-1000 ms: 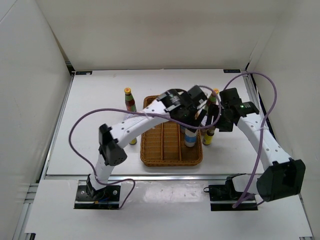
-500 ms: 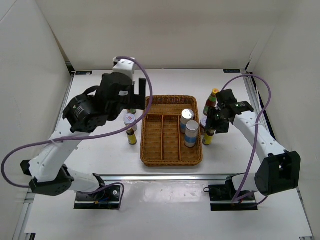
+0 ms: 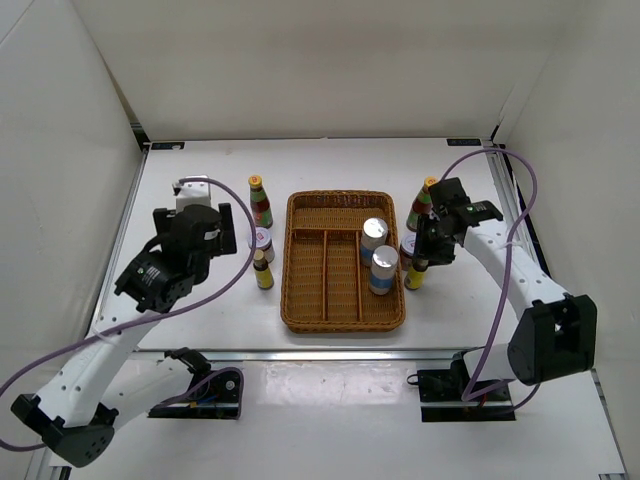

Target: Organize the condiment bottles

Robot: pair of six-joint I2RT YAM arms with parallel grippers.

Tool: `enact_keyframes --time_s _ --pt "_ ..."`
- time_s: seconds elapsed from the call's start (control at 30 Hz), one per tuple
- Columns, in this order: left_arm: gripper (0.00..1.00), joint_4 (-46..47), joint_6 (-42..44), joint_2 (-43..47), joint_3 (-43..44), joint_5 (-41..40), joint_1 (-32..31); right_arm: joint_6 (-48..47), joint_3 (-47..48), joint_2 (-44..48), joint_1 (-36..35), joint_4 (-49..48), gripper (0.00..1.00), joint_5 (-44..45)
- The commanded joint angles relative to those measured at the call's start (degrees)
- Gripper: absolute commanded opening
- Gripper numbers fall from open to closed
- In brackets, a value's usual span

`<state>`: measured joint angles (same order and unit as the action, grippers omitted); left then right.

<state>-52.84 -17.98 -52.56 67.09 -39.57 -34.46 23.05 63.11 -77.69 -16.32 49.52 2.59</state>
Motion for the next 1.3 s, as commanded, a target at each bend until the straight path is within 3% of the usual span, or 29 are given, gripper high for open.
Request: enact_keyframes --time_s 0.0,0.13,0.47,0.87,1.13,1.27 --pt "1.00 5.03 -0.21 0.79 -4.76 1.95 1.50 -0.72 2.10 -1.41 -0.30 -0.04 0.45 1.10" --pt "1.00 5.03 -0.74 0.79 -8.11 2.48 2.73 -0.72 2.63 -1.94 -0.30 0.49 0.37 1.10" --pt "1.00 6.96 -0.74 1.93 -10.66 3.01 2.73 -2.48 9.12 -0.88 -0.30 6.29 0.00 2.33" --pt "1.00 8.19 -1.36 2.98 -11.89 4.15 2.73 -4.67 30.13 0.17 -1.96 15.79 0.00 3.39" --pt "1.00 8.72 -1.36 3.51 -11.89 4.15 2.73 -5.21 46.03 -4.57 -10.57 15.79 0.00 1.98" --pt "1.00 8.72 -1.36 3.51 -11.89 4.15 2.73 -6.26 47.28 -7.72 -15.83 13.07 0.00 1.37"
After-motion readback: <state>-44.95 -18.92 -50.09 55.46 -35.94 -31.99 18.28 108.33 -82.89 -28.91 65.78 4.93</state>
